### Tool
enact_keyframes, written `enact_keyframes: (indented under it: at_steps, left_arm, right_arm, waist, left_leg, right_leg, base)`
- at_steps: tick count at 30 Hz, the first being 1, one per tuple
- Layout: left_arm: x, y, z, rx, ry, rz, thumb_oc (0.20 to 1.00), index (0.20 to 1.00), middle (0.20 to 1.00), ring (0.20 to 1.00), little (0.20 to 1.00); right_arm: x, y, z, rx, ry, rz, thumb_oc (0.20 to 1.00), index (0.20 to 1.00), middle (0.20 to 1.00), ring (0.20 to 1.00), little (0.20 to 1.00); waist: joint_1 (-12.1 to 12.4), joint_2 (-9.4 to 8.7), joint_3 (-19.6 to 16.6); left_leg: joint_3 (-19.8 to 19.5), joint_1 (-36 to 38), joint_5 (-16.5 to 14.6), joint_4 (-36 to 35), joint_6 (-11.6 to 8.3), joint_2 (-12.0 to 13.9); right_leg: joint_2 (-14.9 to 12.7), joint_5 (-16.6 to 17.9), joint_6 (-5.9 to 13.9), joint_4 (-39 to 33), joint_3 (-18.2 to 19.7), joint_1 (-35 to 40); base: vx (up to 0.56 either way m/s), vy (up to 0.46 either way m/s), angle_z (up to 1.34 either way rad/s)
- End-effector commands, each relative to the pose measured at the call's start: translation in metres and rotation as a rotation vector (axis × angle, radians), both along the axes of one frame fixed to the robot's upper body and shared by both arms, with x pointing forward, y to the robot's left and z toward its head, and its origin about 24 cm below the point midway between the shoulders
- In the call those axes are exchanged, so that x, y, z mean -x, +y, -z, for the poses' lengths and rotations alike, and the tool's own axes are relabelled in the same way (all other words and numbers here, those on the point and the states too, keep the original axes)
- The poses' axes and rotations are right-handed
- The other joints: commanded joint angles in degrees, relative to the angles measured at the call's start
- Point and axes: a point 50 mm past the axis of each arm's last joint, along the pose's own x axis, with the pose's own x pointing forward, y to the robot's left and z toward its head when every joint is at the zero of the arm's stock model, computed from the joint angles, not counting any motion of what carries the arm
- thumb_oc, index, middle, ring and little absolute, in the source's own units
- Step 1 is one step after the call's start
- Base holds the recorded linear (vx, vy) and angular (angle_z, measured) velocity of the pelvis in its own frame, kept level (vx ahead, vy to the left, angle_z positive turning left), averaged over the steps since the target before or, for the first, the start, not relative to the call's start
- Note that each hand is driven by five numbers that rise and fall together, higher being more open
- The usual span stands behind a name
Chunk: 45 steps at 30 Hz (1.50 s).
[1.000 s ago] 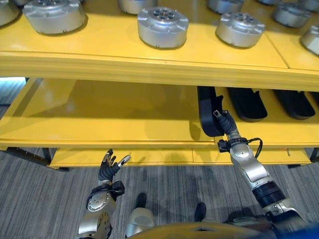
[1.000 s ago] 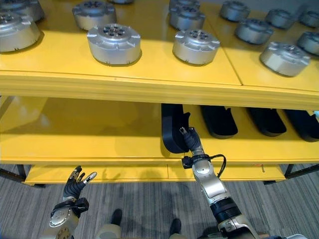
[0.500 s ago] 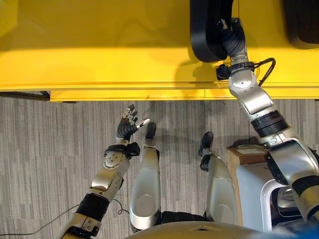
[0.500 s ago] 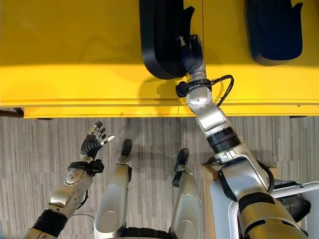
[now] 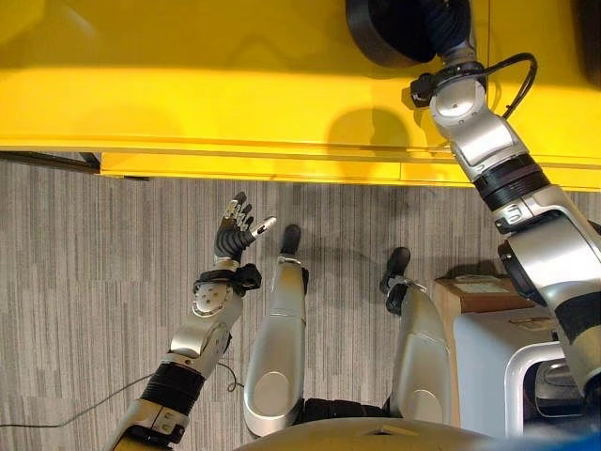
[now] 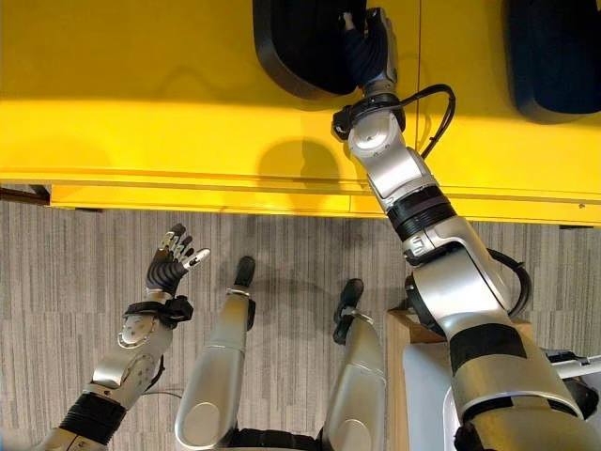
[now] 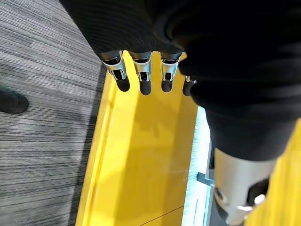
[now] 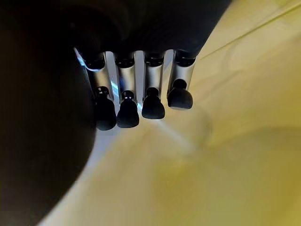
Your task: Move parts from the plastic box to the shelf.
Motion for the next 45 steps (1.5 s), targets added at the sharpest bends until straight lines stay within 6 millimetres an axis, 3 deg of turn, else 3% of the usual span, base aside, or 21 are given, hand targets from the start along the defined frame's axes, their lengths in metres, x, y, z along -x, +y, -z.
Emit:
enact_keyframes:
  at_steps: [1, 6, 7, 10, 20, 27, 44, 45]
  left_arm:
    - [0.005, -0.007, -0.012, 0.004, -0.079, 0.054, 1.000, 1.000, 1.000, 1.000, 1.000]
    - [0.002, -0.009, -0.016, 0.007, -0.095, 0.060, 1.000, 1.000, 1.000, 1.000, 1.000]
    - [0.001, -0.010, -0.018, 0.010, -0.104, 0.060, 1.000, 1.000, 1.000, 1.000, 1.000]
    - [-0.001, -0.012, -0.020, 0.012, -0.113, 0.065, 1.000, 1.000, 1.000, 1.000, 1.000]
    - [-0.003, -0.014, -0.022, 0.003, -0.124, 0.079, 1.000, 1.000, 1.000, 1.000, 1.000]
    - [-0.004, -0.015, -0.024, -0.001, -0.132, 0.084, 1.000, 1.000, 1.000, 1.000, 1.000]
    - [-0.007, -0.016, -0.025, -0.001, -0.132, 0.085, 1.000, 1.000, 1.000, 1.000, 1.000]
    - [-0.007, -0.016, -0.024, -0.002, -0.131, 0.085, 1.000, 1.000, 1.000, 1.000, 1.000]
  right_arm:
    - [0.011, -0.005, -0.035, 0.086, -0.141, 0.021, 0.200, 0.200, 0.200, 0.200, 0.200]
    - [0.005, -0.010, -0.031, 0.138, -0.095, 0.079, 0.200, 0.200, 0.200, 0.200, 0.200]
    - [0.000, -0.022, -0.023, 0.126, -0.045, 0.132, 0.200, 0.200, 0.200, 0.200, 0.200]
    - [-0.003, -0.031, -0.018, 0.119, -0.005, 0.176, 0.200, 0.200, 0.200, 0.200, 0.200]
    - [-0.006, -0.053, -0.007, 0.226, 0.062, 0.293, 0.200, 0.200, 0.200, 0.200, 0.200]
    - [-0.005, -0.074, -0.001, 0.190, 0.103, 0.367, 0.200, 0.200, 0.200, 0.200, 0.200]
    - [-0.003, -0.083, -0.004, 0.148, 0.105, 0.387, 0.200, 0.200, 0.200, 0.200, 0.200]
    - [-0.003, -0.083, -0.004, 0.149, 0.108, 0.387, 0.347, 0.347, 0.347, 0.347, 0.347]
  waist:
    - [1.8, -0.42, -4.2]
    - [2.0, -0.54, -4.0]
    - [2.3, -0.41, -3.8]
    - [2.5, -0.18, -3.6]
    - [2.5, -0.02, -2.9]
    - [2.4, 0.25, -2.3]
    - [2.5, 0.35, -1.6]
    - [2.5, 0.41, -1.6]
  left_leg:
    - [4.1, 0.2, -1.5, -0.4, 3.58, -0.3]
    - [3.7, 0.1, -1.3, -0.8, 3.55, -0.5]
    - [3.6, 0.1, -1.1, -1.1, 3.59, -0.7]
    - [3.5, 0.1, -1.0, -1.2, 3.61, -0.6]
    - [3.2, 0.6, -0.6, -1.7, 3.52, -0.7]
    - [3.2, 1.1, -0.5, -2.1, 3.36, -0.7]
    - [3.2, 0.6, -0.7, -1.4, 3.64, -1.2]
    - [3.2, 0.6, -0.7, -1.4, 3.63, -1.3]
  right_leg:
    - [1.1, -6.8, -0.29, 7.0, -0.9, 2.8]
    - [1.3, -6.8, -0.34, 6.7, -1.2, 2.9]
    - [1.4, -6.8, -0.42, 6.6, -1.4, 2.9]
    - [1.5, -6.9, -0.42, 6.5, -1.6, 3.0]
    - [1.7, -6.9, -0.42, 6.0, -1.9, 3.7]
    - [1.8, -6.8, -0.39, 5.8, -2.2, 4.3]
    - [1.5, -6.8, -0.39, 5.8, -2.5, 4.6]
    - [1.5, -6.8, -0.42, 5.8, -2.6, 4.5]
  base:
    - [0.00, 0.000, 0.00]
    - [-0.01, -0.008, 0.02]
    - [-0.01, -0.005, 0.04]
    - [0.00, 0.000, 0.01]
    - [0.00, 0.000, 0.00]
    - [0.00, 0.000, 0.00]
    - [0.00, 0.000, 0.00]
    - [0.00, 0.000, 0.00]
